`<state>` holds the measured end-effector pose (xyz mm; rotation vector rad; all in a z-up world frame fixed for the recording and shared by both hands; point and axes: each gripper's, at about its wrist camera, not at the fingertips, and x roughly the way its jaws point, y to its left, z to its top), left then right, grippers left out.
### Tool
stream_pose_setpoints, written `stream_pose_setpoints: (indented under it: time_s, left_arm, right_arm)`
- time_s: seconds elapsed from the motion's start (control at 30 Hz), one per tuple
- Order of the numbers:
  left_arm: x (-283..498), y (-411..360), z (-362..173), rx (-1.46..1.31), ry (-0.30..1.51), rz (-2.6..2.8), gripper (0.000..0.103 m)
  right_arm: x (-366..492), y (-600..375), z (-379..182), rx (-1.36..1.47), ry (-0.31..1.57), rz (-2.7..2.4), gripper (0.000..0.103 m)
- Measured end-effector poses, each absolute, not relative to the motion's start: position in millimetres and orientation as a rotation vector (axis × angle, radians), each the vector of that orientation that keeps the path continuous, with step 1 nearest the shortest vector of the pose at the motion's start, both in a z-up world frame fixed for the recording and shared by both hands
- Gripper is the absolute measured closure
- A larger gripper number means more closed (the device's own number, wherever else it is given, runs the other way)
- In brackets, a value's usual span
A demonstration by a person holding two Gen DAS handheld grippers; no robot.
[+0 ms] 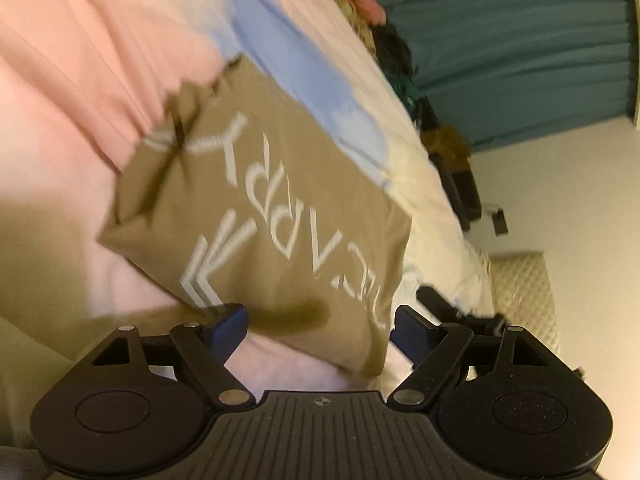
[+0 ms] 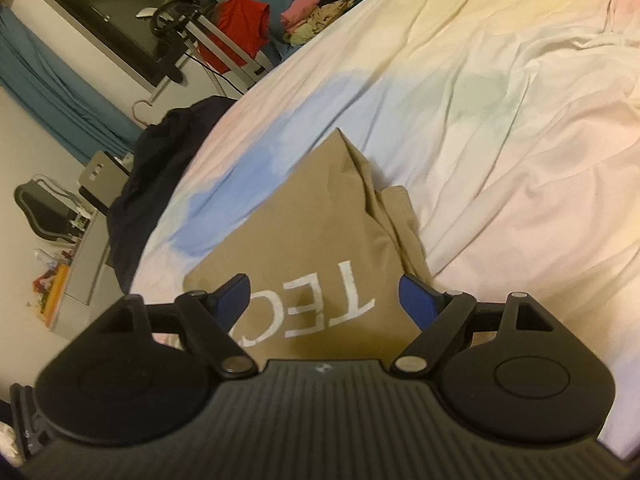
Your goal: Fold clothes
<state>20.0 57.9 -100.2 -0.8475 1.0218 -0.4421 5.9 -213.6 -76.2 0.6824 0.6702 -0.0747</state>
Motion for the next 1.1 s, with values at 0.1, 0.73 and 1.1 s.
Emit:
stream_pose_setpoints:
  time_s: [0.1,0.73,1.1]
  left_arm:
    - [25,47,-105,-0.798,1.027,-0.428,0.02]
    - [36,21,-131,-0.866,1.051,-0.455,0.034]
    - [18,31,-92,-0.93,0.718,-0.625,0.029]
  right_arm:
    - [6,-212,-76,0.667,0.671,-0.081,0.02]
    - [3,-216,-74,0.665,0.65,-0.129,0.02]
    - [-5,-225,-73,0.775,0.608,-0.071,0.02]
